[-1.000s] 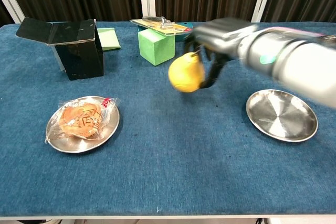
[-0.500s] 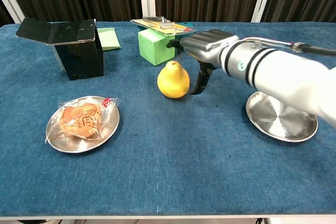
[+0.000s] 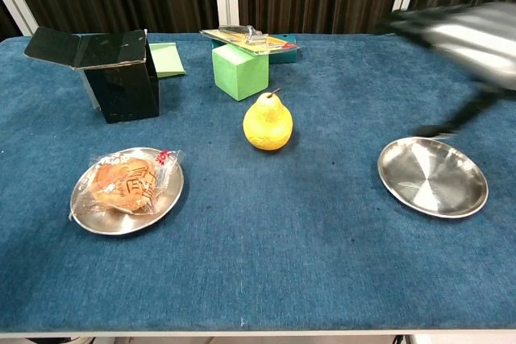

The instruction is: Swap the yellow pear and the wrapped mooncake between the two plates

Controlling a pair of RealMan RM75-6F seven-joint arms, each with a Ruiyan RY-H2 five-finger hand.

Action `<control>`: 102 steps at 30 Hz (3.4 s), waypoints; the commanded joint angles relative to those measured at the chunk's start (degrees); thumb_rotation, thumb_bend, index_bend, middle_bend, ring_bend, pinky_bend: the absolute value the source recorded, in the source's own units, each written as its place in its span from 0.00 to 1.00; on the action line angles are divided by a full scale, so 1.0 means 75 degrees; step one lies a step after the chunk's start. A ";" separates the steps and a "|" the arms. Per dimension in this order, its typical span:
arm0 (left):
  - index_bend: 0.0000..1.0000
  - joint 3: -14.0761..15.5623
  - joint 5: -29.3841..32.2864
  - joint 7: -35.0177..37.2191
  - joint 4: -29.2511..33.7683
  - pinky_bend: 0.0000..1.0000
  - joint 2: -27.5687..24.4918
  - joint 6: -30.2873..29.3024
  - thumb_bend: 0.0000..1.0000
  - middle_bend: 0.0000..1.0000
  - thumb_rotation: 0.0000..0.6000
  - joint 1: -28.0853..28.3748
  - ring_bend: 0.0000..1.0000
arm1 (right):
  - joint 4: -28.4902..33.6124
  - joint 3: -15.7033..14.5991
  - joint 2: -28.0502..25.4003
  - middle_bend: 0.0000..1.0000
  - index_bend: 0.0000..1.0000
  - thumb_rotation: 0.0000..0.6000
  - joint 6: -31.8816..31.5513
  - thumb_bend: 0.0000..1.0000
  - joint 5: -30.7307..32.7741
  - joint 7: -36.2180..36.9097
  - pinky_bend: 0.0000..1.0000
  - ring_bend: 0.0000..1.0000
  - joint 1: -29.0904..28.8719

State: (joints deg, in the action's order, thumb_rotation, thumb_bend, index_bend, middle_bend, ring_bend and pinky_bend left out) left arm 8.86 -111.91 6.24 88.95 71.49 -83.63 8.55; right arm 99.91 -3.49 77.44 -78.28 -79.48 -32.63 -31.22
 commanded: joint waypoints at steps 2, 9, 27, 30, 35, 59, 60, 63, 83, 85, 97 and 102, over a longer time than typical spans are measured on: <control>0.06 -0.0375 0.0642 -0.0230 0.0768 0.08 0.0608 0.1078 0.14 0.02 1.00 0.0605 0.00 | -0.0972 -0.1694 -0.1333 0.00 0.00 0.86 -0.2259 0.30 -0.1639 0.2409 0.06 0.00 0.2332; 0.13 -0.1198 0.2302 -0.2362 0.1387 0.08 0.1491 0.2606 0.16 0.09 1.00 0.1170 0.01 | -0.1595 -0.1570 -0.1503 0.00 0.00 0.86 -0.2217 0.30 -0.1667 0.3208 0.05 0.00 0.2771; 0.17 -0.1728 0.4305 -0.4454 0.0588 0.08 0.2831 0.3106 0.18 0.15 1.00 0.1728 0.06 | -0.1546 -0.0932 -0.1752 0.00 0.00 0.86 -0.1766 0.30 -0.1921 0.3628 0.05 0.00 0.3057; 0.20 -0.1678 0.4430 -0.4667 0.0540 0.08 0.2852 0.3061 0.18 0.18 1.00 0.1756 0.08 | -0.1566 -0.0862 -0.1775 0.00 0.00 0.86 -0.1702 0.30 -0.1960 0.3652 0.05 0.00 0.3097; 0.34 -0.1640 0.4488 -0.4828 0.0440 0.12 0.2965 0.2856 0.22 0.35 1.00 0.1782 0.20 | -0.1579 -0.0756 -0.1816 0.00 0.00 0.86 -0.1640 0.30 -0.2029 0.3710 0.05 0.00 0.3175; 0.51 -0.2243 0.4601 -0.5785 0.1004 0.16 0.4894 0.3225 0.30 0.52 1.00 0.3135 0.34 | -0.1411 -0.0278 -0.1927 0.00 0.00 0.86 -0.0928 0.30 -0.1877 0.3911 0.05 0.00 0.3207; 0.51 -0.2238 0.4667 -0.5845 0.0901 0.16 0.5057 0.3265 0.30 0.51 1.00 0.3194 0.34 | -0.1414 -0.0260 -0.1940 0.00 0.00 0.86 -0.0909 0.30 -0.1864 0.3939 0.05 0.00 0.3205; 0.49 -0.2154 0.4781 -0.5876 0.0494 0.16 0.5504 0.3336 0.27 0.48 1.00 0.3320 0.34 | -0.1435 -0.0218 -0.1971 0.00 0.00 0.86 -0.0828 0.30 -0.1838 0.4023 0.05 0.00 0.3193; 0.17 -0.2434 0.4088 -0.5975 0.0967 0.16 0.5639 0.2723 0.00 0.15 1.00 0.3715 0.09 | -0.1417 -0.0126 -0.2111 0.00 0.00 0.86 -0.0511 0.30 -0.1910 0.4333 0.05 0.00 0.3175; 0.17 -0.2893 0.4215 -0.6121 0.0877 0.16 0.5588 0.2617 0.02 0.15 1.00 0.3815 0.09 | -0.1419 -0.0127 -0.2128 0.00 0.00 0.86 -0.0551 0.30 -0.1941 0.4394 0.05 0.00 0.3203; 0.16 -0.3997 0.6184 -0.6377 -0.1251 0.16 0.6009 0.3091 0.04 0.15 1.00 0.4484 0.09 | -0.1377 -0.0104 -0.2126 0.00 0.00 0.86 -0.0265 0.30 -0.1957 0.4344 0.05 0.00 0.3119; 0.16 -0.4051 0.6282 -0.6057 -0.2150 0.16 0.6361 0.3124 0.05 0.15 1.00 0.4770 0.09 | -0.1357 -0.0109 -0.2170 0.00 0.00 0.86 -0.0197 0.30 -0.1967 0.4407 0.05 0.00 0.3102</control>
State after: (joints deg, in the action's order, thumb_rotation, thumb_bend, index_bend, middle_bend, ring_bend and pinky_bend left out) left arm -20.93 -65.75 -40.45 75.39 117.68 -60.65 42.94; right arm 89.71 -4.29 61.20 -79.79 -94.21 0.39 -7.94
